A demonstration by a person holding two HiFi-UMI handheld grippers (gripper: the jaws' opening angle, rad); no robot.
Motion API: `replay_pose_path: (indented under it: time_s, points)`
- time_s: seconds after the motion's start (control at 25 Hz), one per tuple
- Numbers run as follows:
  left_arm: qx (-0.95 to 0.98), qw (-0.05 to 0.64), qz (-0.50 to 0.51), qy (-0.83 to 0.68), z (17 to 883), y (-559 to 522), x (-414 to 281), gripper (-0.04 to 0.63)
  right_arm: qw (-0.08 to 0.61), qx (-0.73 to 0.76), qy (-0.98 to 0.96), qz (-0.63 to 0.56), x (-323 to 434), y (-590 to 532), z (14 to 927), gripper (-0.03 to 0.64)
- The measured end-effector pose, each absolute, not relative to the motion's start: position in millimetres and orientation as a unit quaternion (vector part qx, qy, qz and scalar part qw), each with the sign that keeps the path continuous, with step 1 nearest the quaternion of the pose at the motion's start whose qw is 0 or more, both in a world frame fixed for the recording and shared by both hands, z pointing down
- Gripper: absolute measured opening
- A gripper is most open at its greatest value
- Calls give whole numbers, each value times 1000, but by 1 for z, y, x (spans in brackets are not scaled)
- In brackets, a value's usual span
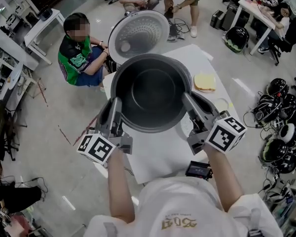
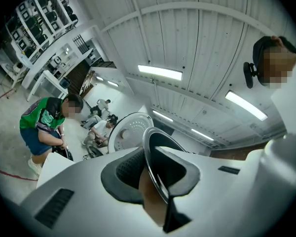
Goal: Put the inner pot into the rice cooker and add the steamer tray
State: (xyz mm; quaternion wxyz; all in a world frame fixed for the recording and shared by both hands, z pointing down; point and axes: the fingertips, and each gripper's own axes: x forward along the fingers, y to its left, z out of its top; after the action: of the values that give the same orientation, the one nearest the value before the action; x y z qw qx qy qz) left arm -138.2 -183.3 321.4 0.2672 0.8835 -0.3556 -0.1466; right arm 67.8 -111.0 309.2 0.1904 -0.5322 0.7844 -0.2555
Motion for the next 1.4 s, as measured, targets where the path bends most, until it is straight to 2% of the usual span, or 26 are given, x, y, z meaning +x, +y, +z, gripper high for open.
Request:
replay_pose_path:
  time_s: [0.64,1.4]
  points:
    - [881,289,-145,-346,336,-228,-97,80,204,-541,769,-273,108,-150,321,60]
    - [872,320,-110,-353,382,-285,-79,80,189,-545,745,-336,126,-207,372,58]
